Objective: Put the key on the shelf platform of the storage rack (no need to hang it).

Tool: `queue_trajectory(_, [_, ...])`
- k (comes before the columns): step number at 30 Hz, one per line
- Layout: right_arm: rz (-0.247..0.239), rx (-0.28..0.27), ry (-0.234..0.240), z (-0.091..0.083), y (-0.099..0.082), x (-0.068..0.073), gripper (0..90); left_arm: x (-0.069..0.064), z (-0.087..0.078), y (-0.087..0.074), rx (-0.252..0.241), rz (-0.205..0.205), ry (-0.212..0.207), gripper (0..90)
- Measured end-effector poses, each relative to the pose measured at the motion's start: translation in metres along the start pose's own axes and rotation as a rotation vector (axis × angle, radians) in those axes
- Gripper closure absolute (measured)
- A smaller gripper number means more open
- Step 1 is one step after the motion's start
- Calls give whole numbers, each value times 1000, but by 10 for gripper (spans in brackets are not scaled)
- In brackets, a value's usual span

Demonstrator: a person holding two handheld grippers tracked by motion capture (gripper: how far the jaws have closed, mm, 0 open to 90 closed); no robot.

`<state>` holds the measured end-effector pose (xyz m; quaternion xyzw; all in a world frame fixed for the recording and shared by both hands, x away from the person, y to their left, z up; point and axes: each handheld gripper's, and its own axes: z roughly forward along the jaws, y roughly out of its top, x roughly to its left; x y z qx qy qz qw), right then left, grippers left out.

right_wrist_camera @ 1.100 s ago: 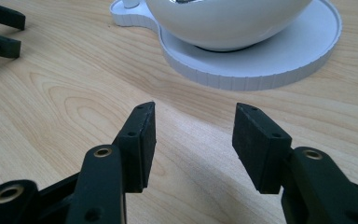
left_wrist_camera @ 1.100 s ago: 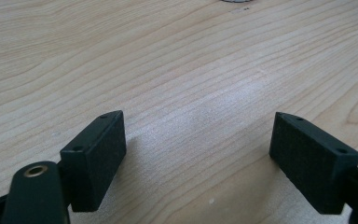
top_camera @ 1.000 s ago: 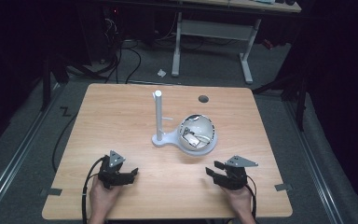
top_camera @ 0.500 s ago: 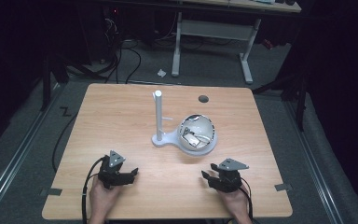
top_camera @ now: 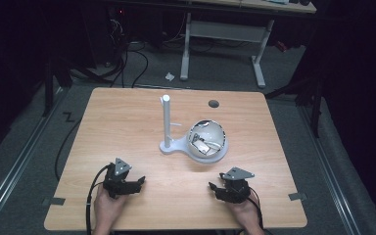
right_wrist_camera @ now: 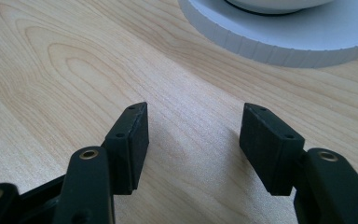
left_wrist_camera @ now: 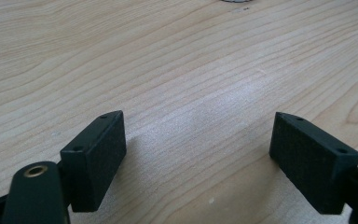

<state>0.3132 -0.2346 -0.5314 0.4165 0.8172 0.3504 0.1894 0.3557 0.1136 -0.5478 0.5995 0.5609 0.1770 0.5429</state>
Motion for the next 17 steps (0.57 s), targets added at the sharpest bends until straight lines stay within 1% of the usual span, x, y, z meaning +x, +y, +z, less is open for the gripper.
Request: queue_trajectory(17, [-3, 4, 1, 0, 0, 0, 408, 0, 0, 0, -1, -1, 2, 189])
